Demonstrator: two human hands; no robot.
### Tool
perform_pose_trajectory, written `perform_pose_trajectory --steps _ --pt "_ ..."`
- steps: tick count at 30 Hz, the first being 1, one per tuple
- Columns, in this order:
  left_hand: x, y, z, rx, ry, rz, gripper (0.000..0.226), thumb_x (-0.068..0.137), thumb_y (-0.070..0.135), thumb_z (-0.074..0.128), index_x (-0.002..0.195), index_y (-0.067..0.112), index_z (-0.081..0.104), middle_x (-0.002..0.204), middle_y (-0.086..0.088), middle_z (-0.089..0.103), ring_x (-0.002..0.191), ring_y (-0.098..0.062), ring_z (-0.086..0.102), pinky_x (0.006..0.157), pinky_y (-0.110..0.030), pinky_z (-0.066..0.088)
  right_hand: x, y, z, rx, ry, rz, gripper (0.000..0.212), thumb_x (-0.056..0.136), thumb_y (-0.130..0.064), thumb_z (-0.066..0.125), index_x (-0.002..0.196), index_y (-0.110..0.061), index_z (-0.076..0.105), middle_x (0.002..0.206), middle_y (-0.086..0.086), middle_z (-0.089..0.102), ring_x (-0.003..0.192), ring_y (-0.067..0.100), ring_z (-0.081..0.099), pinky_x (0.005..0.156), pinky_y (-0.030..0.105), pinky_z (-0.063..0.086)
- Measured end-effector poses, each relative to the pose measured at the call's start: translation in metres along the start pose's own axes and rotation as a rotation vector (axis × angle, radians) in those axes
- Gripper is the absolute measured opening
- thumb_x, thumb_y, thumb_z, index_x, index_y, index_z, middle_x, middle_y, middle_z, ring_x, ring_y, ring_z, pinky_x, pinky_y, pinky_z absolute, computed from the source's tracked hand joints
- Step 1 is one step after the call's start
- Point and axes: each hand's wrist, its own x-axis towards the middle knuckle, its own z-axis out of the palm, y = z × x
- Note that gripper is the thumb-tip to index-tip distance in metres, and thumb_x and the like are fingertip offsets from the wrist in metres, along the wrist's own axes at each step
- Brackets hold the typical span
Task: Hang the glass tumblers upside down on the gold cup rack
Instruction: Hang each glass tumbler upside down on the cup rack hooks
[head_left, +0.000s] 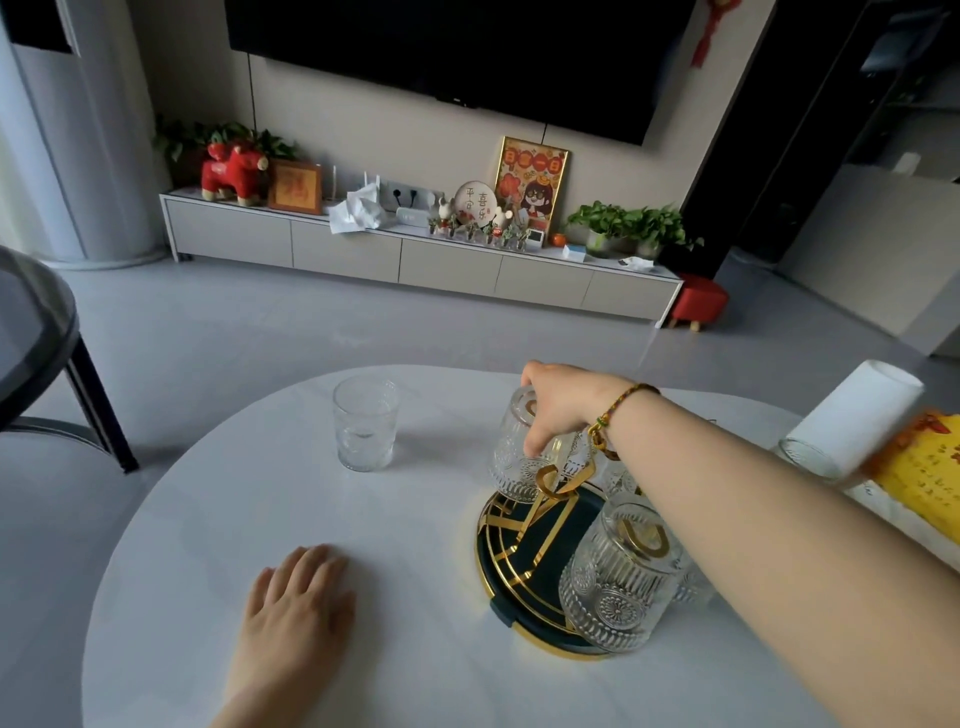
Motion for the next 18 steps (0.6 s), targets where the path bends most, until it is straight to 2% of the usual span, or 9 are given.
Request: perform_pose_trajectory --steps 10,18 --pt "0.0009 -0.0004 0.0029 -0.012 -0.025 0.018 0.078 0.062 0.050 0.009 0.113 0.014 0.055 0.129 -0.008 0.055 0.128 -0.029 0.040 0.107 -0.044 0.026 0.0062 0.0003 0.0058 -0.020 -0.005 0.010 0.085 0.066 -0.024 0.075 0.130 -0.007 0.022 0.133 0.016 0.044 0.115 0.032 0.047 0.088 0.041 0.047" --pt "-0.0007 0.0003 -0.0001 0.010 -0.029 0.034 0.062 0.066 0.041 0.019 0.100 0.011 0.063 0.112 -0.011 0.066 0.113 -0.034 0.055 0.096 -0.052 0.040 0.0071 0.0013 0.0072 -0.053 -0.010 0.034 0.092 0.065 -0.031 0.076 0.133 -0.009 0.019 0.138 0.016 0.040 0.122 0.033 0.042 0.094 0.045 0.045"
